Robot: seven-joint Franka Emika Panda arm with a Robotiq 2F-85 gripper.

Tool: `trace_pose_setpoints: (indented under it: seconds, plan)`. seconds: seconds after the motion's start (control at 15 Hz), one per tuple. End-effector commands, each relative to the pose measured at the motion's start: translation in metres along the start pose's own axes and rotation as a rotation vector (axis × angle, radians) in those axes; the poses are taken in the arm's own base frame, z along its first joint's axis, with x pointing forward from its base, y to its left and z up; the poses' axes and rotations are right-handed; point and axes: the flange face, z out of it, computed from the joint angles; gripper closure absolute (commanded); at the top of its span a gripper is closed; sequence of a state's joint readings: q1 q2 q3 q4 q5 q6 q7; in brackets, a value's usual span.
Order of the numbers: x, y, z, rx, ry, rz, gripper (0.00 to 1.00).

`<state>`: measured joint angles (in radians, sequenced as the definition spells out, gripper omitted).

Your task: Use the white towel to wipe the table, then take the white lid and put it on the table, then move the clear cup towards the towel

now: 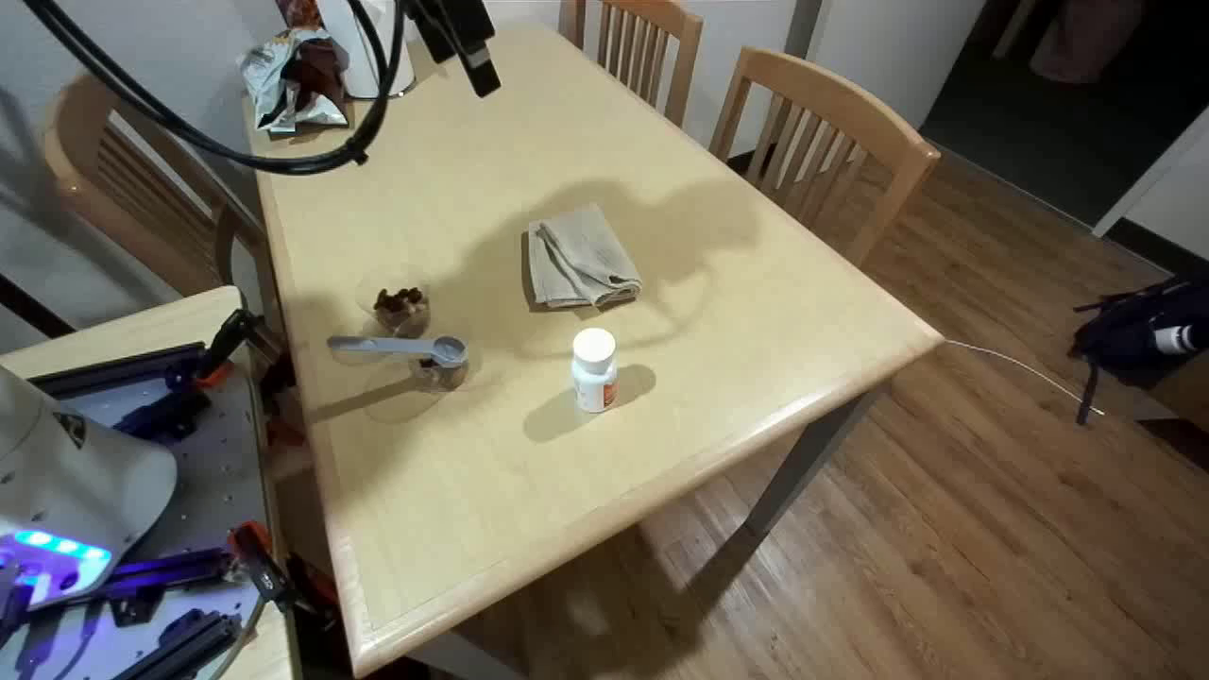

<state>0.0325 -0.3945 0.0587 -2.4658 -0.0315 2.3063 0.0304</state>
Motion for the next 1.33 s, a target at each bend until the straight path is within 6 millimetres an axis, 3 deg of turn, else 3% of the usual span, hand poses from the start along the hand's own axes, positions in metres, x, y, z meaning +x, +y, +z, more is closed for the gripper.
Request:
trace_pose_setpoints:
  seconds: [0.0, 0.67, 1.27]
  plan:
    - [0.000, 0.000, -0.001, 0.000, -0.001, 0.000, 0.00]
    - [0.000, 0.000, -0.001, 0.000, -0.001, 0.000, 0.00]
    - [0.041, -0.036, 0.049, 0.023, -0.192, -0.359, 0.00]
